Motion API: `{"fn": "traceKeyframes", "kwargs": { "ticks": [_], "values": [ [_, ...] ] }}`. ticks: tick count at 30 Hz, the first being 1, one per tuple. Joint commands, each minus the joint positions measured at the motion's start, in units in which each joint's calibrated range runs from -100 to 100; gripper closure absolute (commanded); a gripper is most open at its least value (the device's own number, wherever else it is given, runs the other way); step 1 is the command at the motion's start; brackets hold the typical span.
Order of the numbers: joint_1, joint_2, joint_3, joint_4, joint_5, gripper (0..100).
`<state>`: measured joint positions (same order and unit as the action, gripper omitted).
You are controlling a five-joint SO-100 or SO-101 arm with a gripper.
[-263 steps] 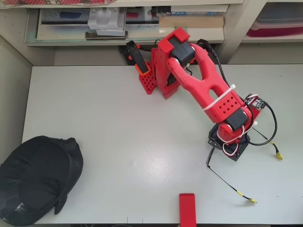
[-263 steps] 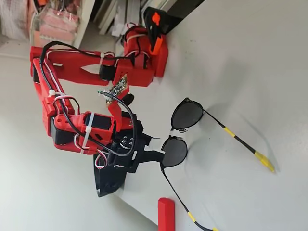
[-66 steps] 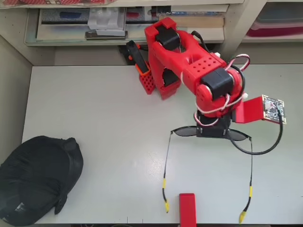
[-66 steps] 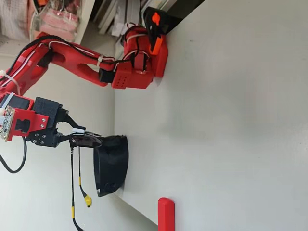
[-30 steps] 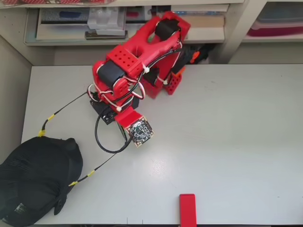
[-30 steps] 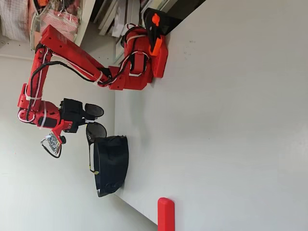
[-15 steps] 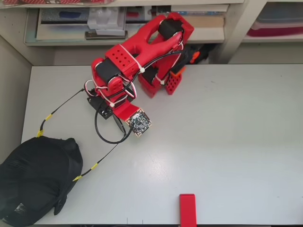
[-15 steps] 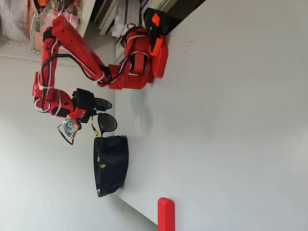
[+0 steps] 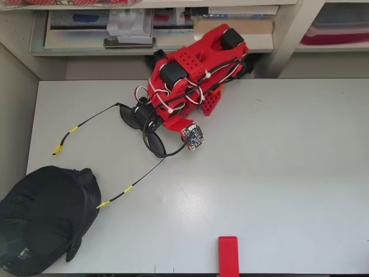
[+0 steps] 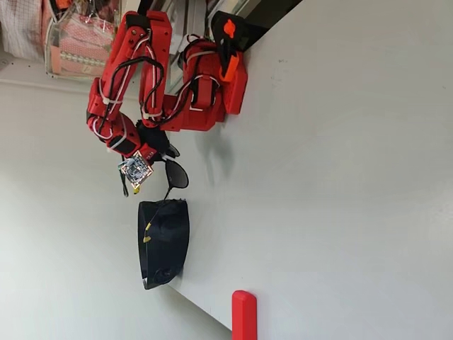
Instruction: Place Meta Rayban sunglasses on black head mold for quality assessment
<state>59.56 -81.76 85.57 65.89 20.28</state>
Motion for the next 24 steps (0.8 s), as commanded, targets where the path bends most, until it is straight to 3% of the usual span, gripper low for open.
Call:
{"fn": "traceKeyframes", "kwargs": {
  "ticks": [1, 10, 18, 24],
  "values": [
    [0.4, -1.4, -0.3, -4.6, -0.2, 100],
    [1.0, 1.9, -1.5, -4.8, 0.4, 100],
    [1.1, 21.0, -6.0, -14.3, 0.5, 100],
    [0.8, 25.0, -7.4, -21.4, 0.5, 100]
  ]
}}
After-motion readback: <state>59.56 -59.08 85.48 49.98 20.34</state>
